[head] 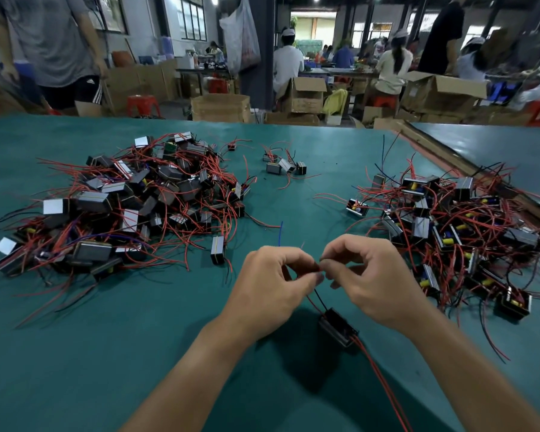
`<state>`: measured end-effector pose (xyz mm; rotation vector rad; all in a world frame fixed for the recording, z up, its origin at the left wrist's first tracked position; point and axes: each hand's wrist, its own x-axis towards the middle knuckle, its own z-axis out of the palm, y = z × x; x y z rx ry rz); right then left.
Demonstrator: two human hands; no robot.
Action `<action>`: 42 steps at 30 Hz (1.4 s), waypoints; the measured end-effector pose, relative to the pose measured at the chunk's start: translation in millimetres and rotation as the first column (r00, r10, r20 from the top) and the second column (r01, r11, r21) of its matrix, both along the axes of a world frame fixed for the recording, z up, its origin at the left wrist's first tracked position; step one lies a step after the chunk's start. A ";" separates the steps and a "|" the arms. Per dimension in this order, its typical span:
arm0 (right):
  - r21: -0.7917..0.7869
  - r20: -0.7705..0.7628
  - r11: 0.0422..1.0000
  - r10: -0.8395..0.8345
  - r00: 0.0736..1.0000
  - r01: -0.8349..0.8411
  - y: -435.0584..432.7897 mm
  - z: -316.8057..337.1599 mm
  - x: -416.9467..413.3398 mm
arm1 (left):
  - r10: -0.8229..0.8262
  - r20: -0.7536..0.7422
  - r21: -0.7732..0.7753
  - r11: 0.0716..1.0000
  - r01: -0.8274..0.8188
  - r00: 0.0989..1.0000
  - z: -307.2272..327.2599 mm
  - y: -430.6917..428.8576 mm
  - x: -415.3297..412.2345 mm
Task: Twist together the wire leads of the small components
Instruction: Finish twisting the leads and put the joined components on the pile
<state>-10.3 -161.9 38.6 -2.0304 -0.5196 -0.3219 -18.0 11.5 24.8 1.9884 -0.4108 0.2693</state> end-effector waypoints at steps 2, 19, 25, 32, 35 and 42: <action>0.025 -0.021 0.999 0.032 0.999 -0.032 1.0 -0.3 0.3 | 0.001 -0.004 -0.013 1.000 -0.001 1.000 -0.4 1.9 1.2; 0.134 -0.175 0.991 0.045 0.984 -0.022 0.3 1.6 2.2 | -0.031 -0.013 -0.074 0.997 0.030 0.999 -2.5 3.2 6.3; 0.177 -0.367 0.984 0.067 0.928 -0.001 1.7 3.3 0.9 | -0.007 0.072 -0.005 1.000 0.007 0.997 -0.1 3.8 2.4; 0.324 -0.645 0.945 0.186 0.742 0.045 -3.1 12.5 -1.5 | 0.030 0.183 0.010 0.999 -0.032 0.983 0.9 -2.6 -2.8; 0.352 -0.675 0.935 0.230 0.701 0.032 -5.4 13.3 -0.5 | 0.014 0.182 0.029 0.999 -0.020 0.983 2.4 -1.9 -2.3; 0.265 -0.595 0.964 0.130 0.793 0.040 -1.6 10.1 -0.2 | 0.001 0.107 -0.005 1.000 -0.001 0.994 2.9 0.3 -1.5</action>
